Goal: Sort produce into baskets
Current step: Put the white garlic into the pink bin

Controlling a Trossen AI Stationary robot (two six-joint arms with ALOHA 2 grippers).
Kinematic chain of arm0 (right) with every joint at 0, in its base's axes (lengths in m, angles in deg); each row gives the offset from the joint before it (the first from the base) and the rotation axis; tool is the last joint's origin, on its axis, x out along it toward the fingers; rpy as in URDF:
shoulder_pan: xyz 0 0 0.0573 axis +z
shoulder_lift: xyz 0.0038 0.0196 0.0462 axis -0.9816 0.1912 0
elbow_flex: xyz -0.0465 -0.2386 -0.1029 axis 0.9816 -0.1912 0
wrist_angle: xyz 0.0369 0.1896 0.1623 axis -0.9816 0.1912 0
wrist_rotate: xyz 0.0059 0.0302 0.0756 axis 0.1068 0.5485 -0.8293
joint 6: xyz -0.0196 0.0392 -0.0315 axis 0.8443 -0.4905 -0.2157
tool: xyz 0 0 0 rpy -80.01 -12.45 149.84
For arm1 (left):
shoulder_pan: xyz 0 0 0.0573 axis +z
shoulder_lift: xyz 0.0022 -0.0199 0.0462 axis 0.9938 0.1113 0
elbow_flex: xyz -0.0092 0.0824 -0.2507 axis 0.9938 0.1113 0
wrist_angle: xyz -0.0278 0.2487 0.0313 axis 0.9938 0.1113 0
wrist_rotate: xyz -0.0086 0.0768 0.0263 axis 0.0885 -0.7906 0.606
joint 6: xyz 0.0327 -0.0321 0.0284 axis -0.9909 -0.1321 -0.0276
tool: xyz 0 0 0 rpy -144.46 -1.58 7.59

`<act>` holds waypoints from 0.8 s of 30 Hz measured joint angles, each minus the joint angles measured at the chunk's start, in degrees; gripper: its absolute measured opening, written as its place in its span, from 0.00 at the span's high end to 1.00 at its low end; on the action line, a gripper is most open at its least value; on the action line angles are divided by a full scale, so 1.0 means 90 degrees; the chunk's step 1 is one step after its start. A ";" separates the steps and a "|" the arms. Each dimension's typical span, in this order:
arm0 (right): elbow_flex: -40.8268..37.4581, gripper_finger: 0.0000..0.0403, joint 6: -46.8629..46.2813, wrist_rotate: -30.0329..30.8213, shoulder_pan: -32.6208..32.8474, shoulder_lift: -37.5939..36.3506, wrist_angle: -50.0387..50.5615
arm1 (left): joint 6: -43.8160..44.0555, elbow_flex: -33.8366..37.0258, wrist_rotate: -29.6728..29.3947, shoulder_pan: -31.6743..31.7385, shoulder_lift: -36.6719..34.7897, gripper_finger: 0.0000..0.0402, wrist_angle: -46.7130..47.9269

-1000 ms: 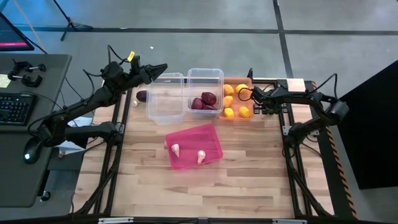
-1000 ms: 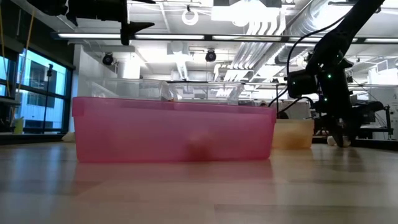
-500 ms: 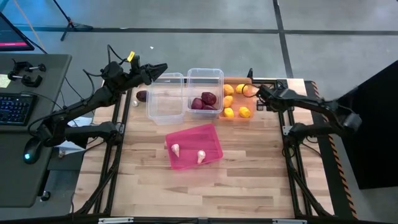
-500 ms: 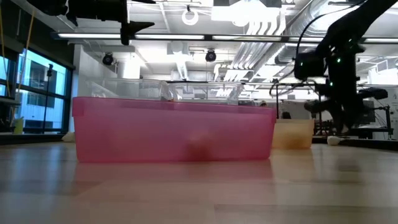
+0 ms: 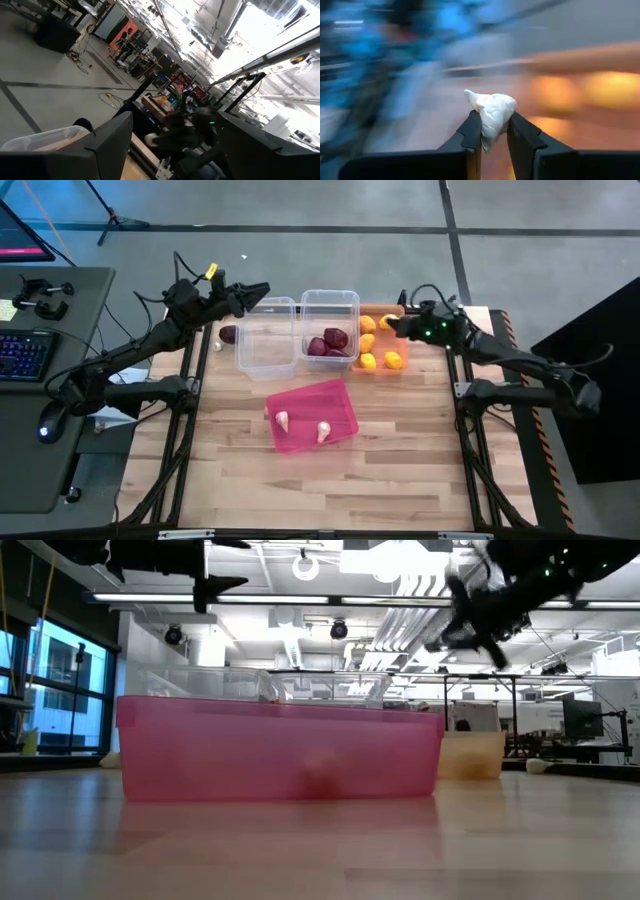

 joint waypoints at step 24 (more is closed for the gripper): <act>0.1891 0.54 0.1248 -0.0616 0.3944 0.3057 -0.0252 | 0.0168 0.0000 -0.0002 0.0000 0.0000 0.33 0.0073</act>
